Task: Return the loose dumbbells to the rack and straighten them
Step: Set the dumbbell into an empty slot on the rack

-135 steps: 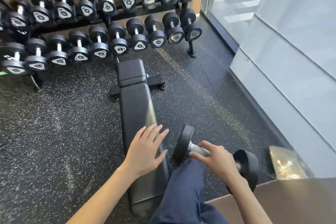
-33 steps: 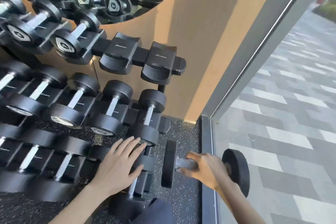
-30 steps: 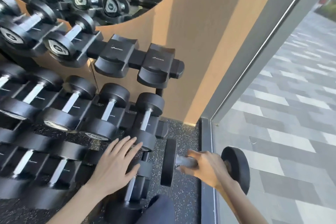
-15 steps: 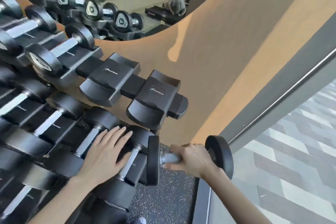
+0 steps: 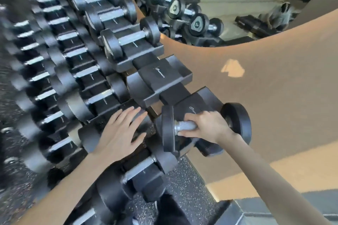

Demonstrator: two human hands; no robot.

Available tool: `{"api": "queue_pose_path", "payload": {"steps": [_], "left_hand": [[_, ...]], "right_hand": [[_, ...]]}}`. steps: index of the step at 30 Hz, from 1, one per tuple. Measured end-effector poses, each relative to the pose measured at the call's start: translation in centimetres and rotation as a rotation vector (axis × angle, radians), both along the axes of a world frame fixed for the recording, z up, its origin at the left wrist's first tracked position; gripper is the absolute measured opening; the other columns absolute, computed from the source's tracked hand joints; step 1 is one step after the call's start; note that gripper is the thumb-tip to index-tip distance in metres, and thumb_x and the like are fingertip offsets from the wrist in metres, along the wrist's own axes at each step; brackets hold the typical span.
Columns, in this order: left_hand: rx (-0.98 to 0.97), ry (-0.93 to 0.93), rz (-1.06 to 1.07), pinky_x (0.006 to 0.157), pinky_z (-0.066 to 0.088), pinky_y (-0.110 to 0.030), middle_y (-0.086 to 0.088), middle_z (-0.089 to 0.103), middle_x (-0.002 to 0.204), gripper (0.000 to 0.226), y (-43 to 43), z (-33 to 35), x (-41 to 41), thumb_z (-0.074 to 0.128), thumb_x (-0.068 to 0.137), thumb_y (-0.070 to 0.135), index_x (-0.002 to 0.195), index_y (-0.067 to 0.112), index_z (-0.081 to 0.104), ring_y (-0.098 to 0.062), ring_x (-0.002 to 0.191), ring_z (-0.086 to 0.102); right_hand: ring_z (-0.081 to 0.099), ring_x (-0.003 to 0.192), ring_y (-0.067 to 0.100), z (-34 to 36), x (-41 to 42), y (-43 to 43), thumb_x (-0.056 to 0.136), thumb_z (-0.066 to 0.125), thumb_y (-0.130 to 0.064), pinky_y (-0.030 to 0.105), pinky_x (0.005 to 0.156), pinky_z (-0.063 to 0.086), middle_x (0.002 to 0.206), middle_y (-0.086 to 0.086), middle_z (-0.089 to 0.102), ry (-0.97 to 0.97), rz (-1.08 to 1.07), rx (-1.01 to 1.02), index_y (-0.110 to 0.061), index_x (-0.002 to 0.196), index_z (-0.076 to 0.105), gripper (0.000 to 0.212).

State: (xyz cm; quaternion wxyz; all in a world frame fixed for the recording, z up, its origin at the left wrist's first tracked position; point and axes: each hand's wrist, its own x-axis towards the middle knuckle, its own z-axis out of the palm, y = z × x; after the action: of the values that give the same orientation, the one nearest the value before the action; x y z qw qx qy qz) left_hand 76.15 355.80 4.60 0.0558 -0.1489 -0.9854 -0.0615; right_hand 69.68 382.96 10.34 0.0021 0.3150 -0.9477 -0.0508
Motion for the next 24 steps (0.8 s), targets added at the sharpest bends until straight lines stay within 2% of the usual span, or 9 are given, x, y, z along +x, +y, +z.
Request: {"api": "queue_pose_path", "payload": {"steps": [5, 7, 10, 13, 15, 19, 22, 24], "left_hand": [[0.005, -0.009, 0.220, 0.108, 0.032, -0.044, -0.010, 0.050, 0.139, 0.067, 2.9, 0.0, -0.9, 0.015, 0.095, 0.055, 0.135, 0.014, 0.050, -0.027, 0.129, 0.045], [0.004, -0.009, 0.299, 0.108, 0.030, -0.043, -0.010, 0.052, 0.137, 0.063, 4.0, 0.2, -1.5, 0.023, 0.093, 0.053, 0.134, 0.014, 0.052, -0.026, 0.128, 0.046], [0.013, 0.000, 0.400, 0.106, 0.036, -0.044, -0.010, 0.055, 0.133, 0.060, 5.1, 1.0, -2.8, 0.035, 0.088, 0.050, 0.132, 0.014, 0.055, -0.027, 0.125, 0.050], [0.015, 0.023, 0.475, 0.106, 0.032, -0.042, -0.008, 0.055, 0.133, 0.058, 5.4, 1.5, -3.7, 0.037, 0.088, 0.048, 0.132, 0.014, 0.054, -0.026, 0.125, 0.050], [0.003, 0.026, 0.507, 0.107, 0.034, -0.043, -0.008, 0.055, 0.134, 0.058, 5.3, 1.7, -4.5, 0.037, 0.089, 0.048, 0.132, 0.014, 0.054, -0.027, 0.126, 0.049], [-0.010, 0.004, 0.554, 0.105, 0.038, -0.047, -0.009, 0.056, 0.132, 0.057, 4.8, 1.5, -6.5, 0.038, 0.088, 0.046, 0.130, 0.013, 0.056, -0.028, 0.125, 0.051], [0.002, -0.006, 0.569, 0.103, 0.039, -0.047, -0.010, 0.058, 0.130, 0.056, 4.6, 0.8, -7.7, 0.039, 0.086, 0.045, 0.128, 0.012, 0.058, -0.028, 0.123, 0.052], [0.014, -0.017, 0.560, 0.103, 0.039, -0.047, -0.010, 0.058, 0.130, 0.056, 4.5, 0.3, -8.2, 0.039, 0.086, 0.044, 0.126, 0.011, 0.058, -0.029, 0.123, 0.052]], "right_hand": [[0.065, 0.082, 0.028, -0.4, -7.1, -0.1, 0.075, 0.042, -0.078, 0.029, 0.057, 0.033, 0.081, 0.001, 0.068, 0.017, 0.279, 0.010, -0.028, 0.097, 0.052, 0.055], [0.065, 0.082, 0.027, -0.6, -10.0, -0.7, 0.075, 0.039, -0.078, 0.029, 0.055, 0.033, 0.083, -0.001, 0.069, 0.007, 0.351, 0.003, -0.029, 0.096, 0.051, 0.055], [0.065, 0.082, 0.027, -1.1, -14.1, -1.7, 0.074, 0.036, -0.080, 0.030, 0.055, 0.034, 0.084, 0.002, 0.069, -0.036, 0.422, -0.001, -0.030, 0.097, 0.051, 0.057], [0.067, 0.070, 0.027, -1.6, -17.5, -3.0, 0.072, 0.042, -0.079, 0.029, 0.050, 0.037, 0.068, 0.002, 0.068, 0.084, 0.538, -0.071, -0.028, 0.088, 0.056, 0.055], [0.067, 0.069, 0.027, -1.7, -19.3, -4.2, 0.070, 0.044, -0.079, 0.027, 0.050, 0.035, 0.066, 0.002, 0.066, 0.109, 0.561, -0.076, -0.027, 0.088, 0.056, 0.056], [0.064, 0.070, 0.027, -2.5, -22.1, -6.4, 0.070, 0.035, -0.082, 0.028, 0.051, 0.030, 0.069, 0.001, 0.065, 0.073, 0.602, -0.097, -0.028, 0.089, 0.052, 0.060], [0.063, 0.062, 0.030, -3.0, -22.6, -7.5, 0.067, 0.029, -0.082, 0.027, 0.048, 0.025, 0.061, 0.001, 0.062, 0.121, 0.632, -0.113, -0.027, 0.083, 0.050, 0.061], [0.061, 0.057, 0.030, -2.9, -23.1, -8.1, 0.068, 0.031, -0.082, 0.026, 0.046, 0.020, 0.055, 0.000, 0.055, 0.114, 0.648, -0.120, -0.027, 0.081, 0.050, 0.060]]}}
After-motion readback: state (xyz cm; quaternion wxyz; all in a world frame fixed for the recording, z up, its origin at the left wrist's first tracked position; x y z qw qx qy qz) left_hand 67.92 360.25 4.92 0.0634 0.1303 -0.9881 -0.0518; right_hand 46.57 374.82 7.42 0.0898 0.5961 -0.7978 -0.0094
